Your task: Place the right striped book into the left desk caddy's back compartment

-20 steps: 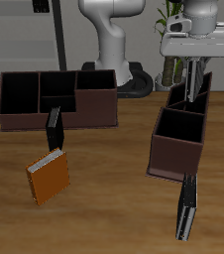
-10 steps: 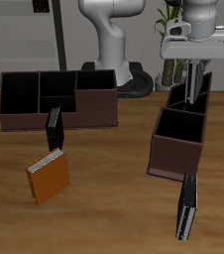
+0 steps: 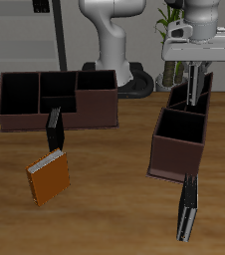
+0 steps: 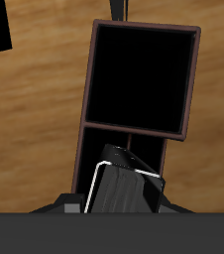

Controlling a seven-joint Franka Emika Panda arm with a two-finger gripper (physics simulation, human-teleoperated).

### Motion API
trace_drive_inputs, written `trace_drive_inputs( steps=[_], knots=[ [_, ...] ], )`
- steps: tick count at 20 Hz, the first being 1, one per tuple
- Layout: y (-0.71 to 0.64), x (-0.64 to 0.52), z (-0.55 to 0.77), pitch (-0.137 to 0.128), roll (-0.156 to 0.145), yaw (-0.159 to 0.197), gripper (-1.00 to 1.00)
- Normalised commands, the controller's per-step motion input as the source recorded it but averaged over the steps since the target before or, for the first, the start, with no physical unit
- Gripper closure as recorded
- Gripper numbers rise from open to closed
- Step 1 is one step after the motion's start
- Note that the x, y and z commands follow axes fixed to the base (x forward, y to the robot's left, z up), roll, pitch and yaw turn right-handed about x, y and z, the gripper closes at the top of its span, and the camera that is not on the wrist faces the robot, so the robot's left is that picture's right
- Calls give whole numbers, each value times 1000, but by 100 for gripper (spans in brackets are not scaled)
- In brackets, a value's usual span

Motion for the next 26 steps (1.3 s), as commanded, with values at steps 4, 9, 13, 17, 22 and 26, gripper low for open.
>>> trace_drive_inputs(
  steps=[4,9,13,17,22,26],
  knots=[
    [53,-28,3,-11,13,3,100],
    [34,43,-35,4,10,3,100],
    [87,14,-26,-5,16,10,100],
    [-33,71,6,-18,4,-1,100],
    [8,48,-62,-2,1,7,100],
    [-9,94,-120,20,-4,-7,100]
  ],
)
